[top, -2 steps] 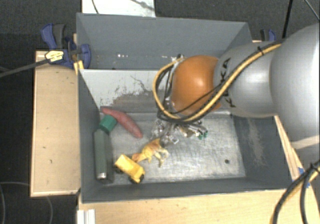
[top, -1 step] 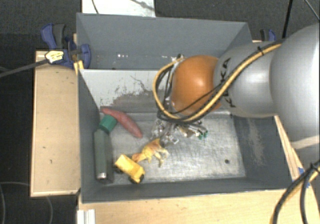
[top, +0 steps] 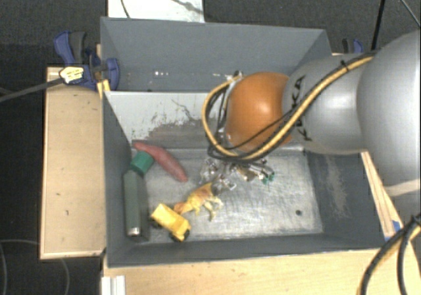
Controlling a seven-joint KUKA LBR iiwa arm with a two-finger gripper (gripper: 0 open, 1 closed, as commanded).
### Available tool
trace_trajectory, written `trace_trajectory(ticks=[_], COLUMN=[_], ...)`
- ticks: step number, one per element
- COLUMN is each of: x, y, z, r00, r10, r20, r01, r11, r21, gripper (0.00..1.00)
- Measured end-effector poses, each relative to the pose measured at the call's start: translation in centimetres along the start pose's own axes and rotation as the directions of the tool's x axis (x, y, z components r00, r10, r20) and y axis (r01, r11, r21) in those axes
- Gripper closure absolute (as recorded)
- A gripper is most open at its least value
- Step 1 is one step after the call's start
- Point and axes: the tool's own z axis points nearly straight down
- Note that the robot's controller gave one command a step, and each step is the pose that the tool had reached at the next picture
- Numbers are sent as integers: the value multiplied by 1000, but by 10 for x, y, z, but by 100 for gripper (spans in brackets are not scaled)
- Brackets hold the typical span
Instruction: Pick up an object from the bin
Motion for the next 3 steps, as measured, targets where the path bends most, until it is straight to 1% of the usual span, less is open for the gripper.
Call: trace_trajectory(ticks=[1, 3], x=[2, 0], y=[1, -1], z=[-17, -51], r00=[1000, 1000], r10=[1, 3], r20=[-8, 1], r01=[-1, -3], r11=[1000, 1000], r21=[-2, 2], gripper=[100, 100])
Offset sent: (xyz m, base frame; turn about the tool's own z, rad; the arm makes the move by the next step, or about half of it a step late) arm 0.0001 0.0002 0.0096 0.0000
